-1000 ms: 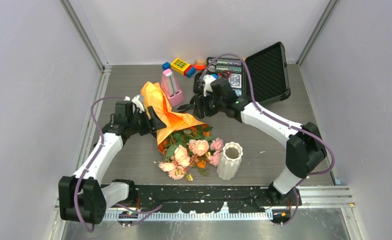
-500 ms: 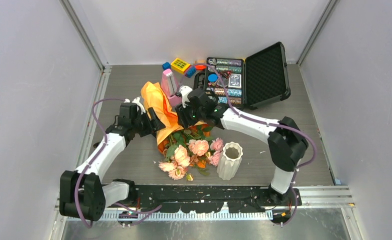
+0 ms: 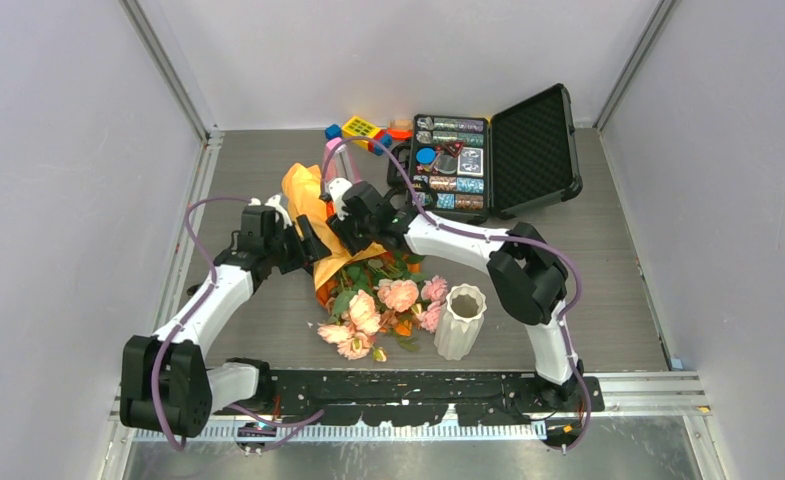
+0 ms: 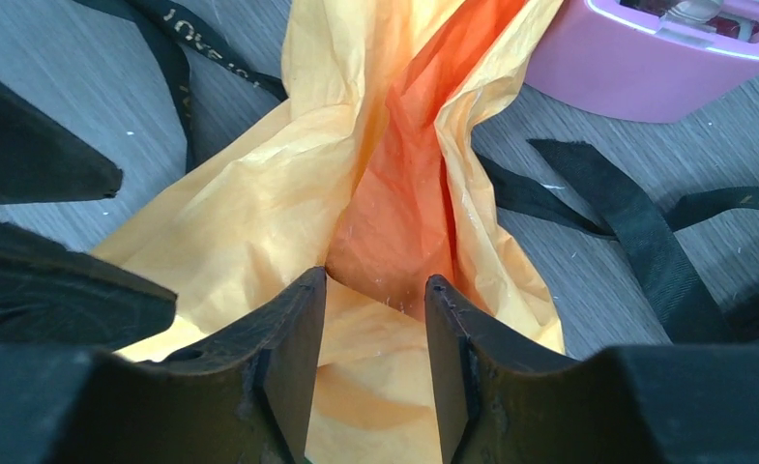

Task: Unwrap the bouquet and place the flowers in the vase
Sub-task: Unfold the wrapping paper at the center of the board.

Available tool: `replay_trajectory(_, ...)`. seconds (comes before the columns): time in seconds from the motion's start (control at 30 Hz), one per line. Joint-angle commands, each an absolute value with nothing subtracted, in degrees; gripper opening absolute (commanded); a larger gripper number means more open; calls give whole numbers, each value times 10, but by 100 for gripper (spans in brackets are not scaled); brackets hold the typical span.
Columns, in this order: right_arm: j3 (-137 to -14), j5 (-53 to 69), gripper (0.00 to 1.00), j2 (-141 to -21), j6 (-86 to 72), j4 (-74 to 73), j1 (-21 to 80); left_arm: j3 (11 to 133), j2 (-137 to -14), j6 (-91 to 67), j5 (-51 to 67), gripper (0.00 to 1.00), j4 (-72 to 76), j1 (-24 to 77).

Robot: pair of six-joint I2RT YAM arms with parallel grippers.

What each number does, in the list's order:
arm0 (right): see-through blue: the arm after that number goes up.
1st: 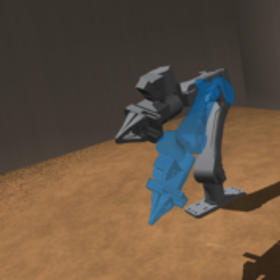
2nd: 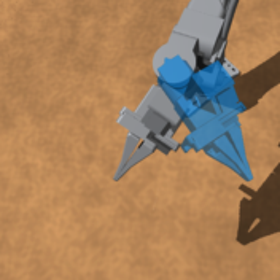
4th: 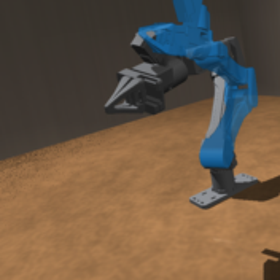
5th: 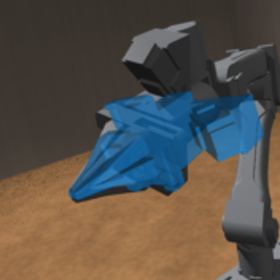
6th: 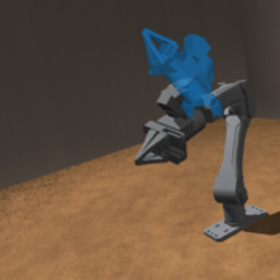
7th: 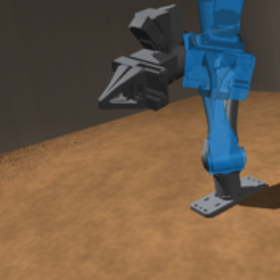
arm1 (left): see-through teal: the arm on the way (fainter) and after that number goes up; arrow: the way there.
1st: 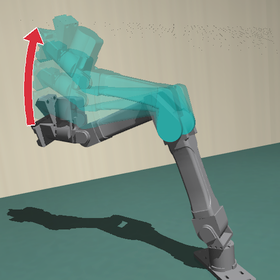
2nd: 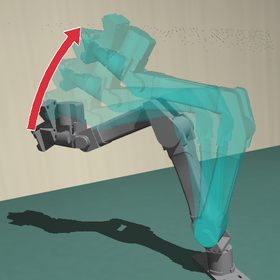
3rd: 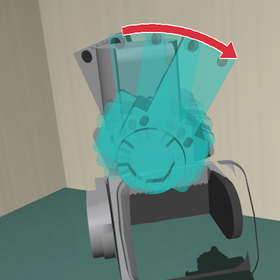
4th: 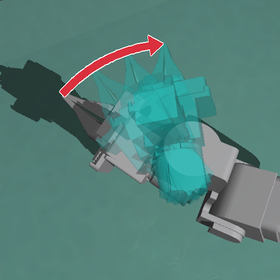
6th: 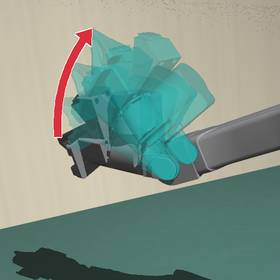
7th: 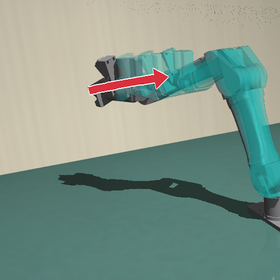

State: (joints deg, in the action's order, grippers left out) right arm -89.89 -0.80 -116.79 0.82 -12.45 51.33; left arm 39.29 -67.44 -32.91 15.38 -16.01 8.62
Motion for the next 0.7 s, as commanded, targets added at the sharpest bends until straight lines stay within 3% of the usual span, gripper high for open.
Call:
replay_trajectory(0.0, -929, -44, 47, -1182, 35, -118, 515, 390, -655, -333, 144, 65, -136, 88)
replay_trajectory(0.2, -942, -72, 41, -1207, 47, -120, 515, 395, -640, -332, 139, 66, -150, 88)
replay_trajectory(0.43, -937, -71, 3, -1185, 33, -114, 515, 407, -608, -335, 125, 67, -177, 88)
replay_trajectory(0.67, -908, -22, 0, -1123, 2, -96, 515, 427, -575, -366, 132, 71, -181, 86)
